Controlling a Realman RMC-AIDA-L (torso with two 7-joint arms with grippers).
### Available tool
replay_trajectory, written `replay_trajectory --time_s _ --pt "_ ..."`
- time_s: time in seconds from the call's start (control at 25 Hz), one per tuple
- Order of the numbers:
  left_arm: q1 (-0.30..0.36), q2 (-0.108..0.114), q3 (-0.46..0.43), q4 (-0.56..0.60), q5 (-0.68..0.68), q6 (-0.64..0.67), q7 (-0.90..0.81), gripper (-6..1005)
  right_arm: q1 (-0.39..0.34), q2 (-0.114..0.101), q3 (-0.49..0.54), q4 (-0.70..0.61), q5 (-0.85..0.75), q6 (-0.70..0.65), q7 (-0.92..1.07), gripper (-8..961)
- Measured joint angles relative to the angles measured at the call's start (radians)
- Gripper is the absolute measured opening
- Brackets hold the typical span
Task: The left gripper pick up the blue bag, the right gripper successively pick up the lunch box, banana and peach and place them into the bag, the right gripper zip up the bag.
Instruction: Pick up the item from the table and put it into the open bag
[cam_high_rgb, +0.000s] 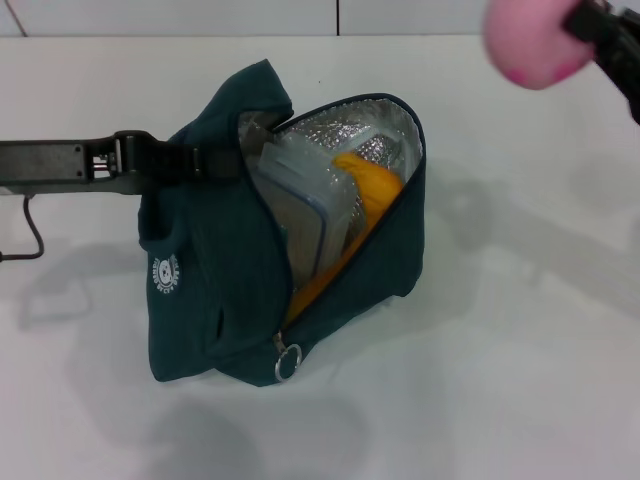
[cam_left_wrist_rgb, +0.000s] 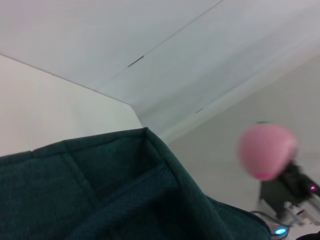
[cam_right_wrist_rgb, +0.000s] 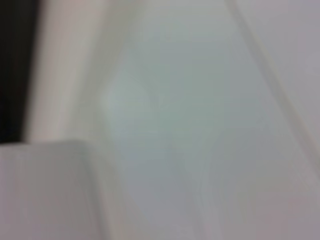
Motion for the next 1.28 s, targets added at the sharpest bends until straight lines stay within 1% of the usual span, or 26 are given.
replay_trajectory --time_s 0.16,0.28,0.4,0.52,0.8,1.0,1.28 --pt "-0.006 0.000 -0.002 -0.022 0.000 -0.001 0.005 46 0.084 0.008 -0.080 0.005 -0.002 -0.048 0.063 71" --pt "-0.009 0.000 -0.004 -0.032 0.000 -0.003 0.010 46 0.130 0.015 -0.181 0.007 0.003 -0.039 0.072 79" --pt "-0.013 0.000 -0.005 -0.033 0.000 -0.005 0.012 46 0.156 0.015 -0.288 0.025 0.041 -0.008 0.073 87" --pt "-0.015 0.000 -0.006 -0.034 0.000 -0.007 0.012 46 0.161 0.015 -0.356 0.034 0.070 0.030 0.073 94" --pt "-0.015 0.002 -0.008 -0.035 0.000 -0.007 0.018 46 0.162 0.015 -0.419 0.033 0.077 0.114 0.074 112" --pt "-0.016 0.003 -0.008 -0.035 0.000 -0.008 0.019 46 0.190 0.015 -0.474 0.023 0.079 0.183 0.097 125" --pt "-0.017 0.004 -0.008 -0.035 0.000 -0.008 0.018 46 0.219 0.015 -0.519 0.021 0.081 0.210 0.122 143"
